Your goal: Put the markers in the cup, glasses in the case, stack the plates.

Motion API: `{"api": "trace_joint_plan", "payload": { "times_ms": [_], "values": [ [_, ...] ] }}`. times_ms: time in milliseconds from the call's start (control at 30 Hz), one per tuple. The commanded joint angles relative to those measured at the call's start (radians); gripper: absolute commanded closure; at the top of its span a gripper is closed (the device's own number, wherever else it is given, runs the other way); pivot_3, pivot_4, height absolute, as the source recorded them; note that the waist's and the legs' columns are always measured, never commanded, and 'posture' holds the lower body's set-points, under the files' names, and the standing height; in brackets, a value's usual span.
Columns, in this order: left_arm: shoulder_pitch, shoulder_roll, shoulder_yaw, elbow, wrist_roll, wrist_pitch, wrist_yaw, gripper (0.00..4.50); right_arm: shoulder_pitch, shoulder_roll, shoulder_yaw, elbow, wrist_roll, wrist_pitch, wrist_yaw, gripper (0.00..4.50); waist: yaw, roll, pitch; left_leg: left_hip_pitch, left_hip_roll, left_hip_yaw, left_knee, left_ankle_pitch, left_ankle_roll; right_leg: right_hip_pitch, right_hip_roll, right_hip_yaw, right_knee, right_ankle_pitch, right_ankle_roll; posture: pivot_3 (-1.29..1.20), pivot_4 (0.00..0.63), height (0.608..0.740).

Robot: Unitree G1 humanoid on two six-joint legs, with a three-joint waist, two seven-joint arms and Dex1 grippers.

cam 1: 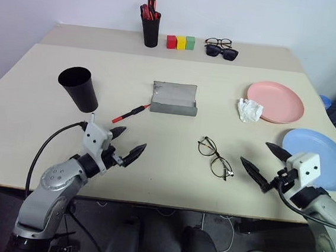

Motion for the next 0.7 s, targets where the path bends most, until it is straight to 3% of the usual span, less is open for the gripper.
{"api": "trace_joint_plan", "payload": {
  "times_ms": [33,333,533,700],
  "values": [
    [-0.122,-0.034,0.049,0.000,0.016,0.151,0.183,0.00,-0.113,-0.020,0.041,0.025,0.021,-0.024,0.053,0.06,0.000,-0.001,0.000,0.000,0.000,0.000,0.000,0.000,0.000,0.000,0.000,0.000,0.001,0.000,0.001,0.00,0.150,0.740],
    [-0.470,0.081,-0.009,0.237,0.036,0.492,0.183,0.00,-0.431,-0.032,0.186,0.224,0.015,-0.042,0.239,0.06,-0.002,-0.003,0.001,0.004,0.000,0.000,-0.001,0.000,0.000,0.000,0.002,0.001,0.008,-0.001,0.002,0.00,0.150,0.740],
    [-0.594,0.154,-0.063,0.412,0.078,0.531,0.107,0.00,-0.552,-0.013,0.243,0.290,0.007,-0.055,0.292,0.06,-0.003,-0.003,0.002,0.004,0.000,0.000,-0.001,0.001,0.000,0.000,0.002,0.002,0.009,0.002,0.005,0.00,0.150,0.740],
    [-0.712,0.227,-0.182,0.601,0.145,0.507,-0.029,0.00,-0.592,-0.017,0.271,0.296,0.008,-0.038,0.321,0.06,-0.002,-0.004,0.002,0.004,0.000,0.000,-0.002,0.001,0.000,-0.001,0.002,0.002,0.009,0.002,0.005,0.00,0.150,0.740]
  ]
}}
